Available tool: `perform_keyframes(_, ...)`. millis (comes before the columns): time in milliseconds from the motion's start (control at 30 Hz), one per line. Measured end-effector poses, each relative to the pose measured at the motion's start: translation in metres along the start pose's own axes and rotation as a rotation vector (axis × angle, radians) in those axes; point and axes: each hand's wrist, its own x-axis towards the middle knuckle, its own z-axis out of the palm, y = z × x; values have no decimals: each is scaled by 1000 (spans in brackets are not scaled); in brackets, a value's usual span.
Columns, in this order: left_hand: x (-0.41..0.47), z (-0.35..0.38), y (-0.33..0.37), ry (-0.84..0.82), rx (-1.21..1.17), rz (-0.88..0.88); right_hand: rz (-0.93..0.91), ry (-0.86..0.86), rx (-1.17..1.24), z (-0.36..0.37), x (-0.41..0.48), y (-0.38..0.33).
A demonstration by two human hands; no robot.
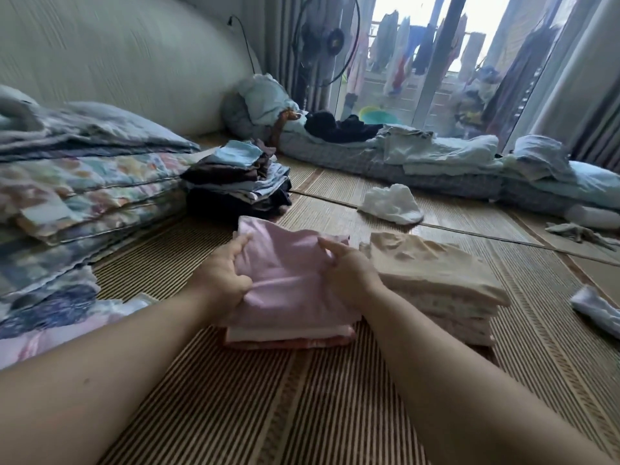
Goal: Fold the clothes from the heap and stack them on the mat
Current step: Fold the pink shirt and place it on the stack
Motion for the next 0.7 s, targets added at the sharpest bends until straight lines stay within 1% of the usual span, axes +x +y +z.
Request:
perform_keyframes(100,11,14,-8,-109,191,-117,104,-62,-48,16,11,14)
perform_keyframes(167,13,21,-12,-157,321,-235,160,-90,-164,20,15,20)
perform_keyframes(233,12,22,-15,-170,440,-319,206,-127,-289,19,12,19)
perform_keyframes(267,10,22,-15,-174,492,-331,217,-132,-310,19,11,17)
perform_keyframes(333,5,21,-12,-155,557,-298,170,-99,-315,15,1,10)
perform_keyframes(367,1,21,-9,-134,577,-250,129,-72,-312,13,-6,6)
perform_keyframes(433,-12,21,6,-101,615,-84,39,-47,-299,5,-29,-3)
perform_keyframes(500,-37,28,30,-126,608,112,-35,-62,-304,-11,-64,-8)
perform_keyframes(567,-71,41,56,-160,565,288,-102,-50,-365,-31,-105,-5)
perform_keyframes(633,-109,58,83,-189,528,437,-74,-19,-412,-59,-153,6)
perform_keyframes(700,-142,79,106,-220,503,548,-16,22,-468,-87,-201,24)
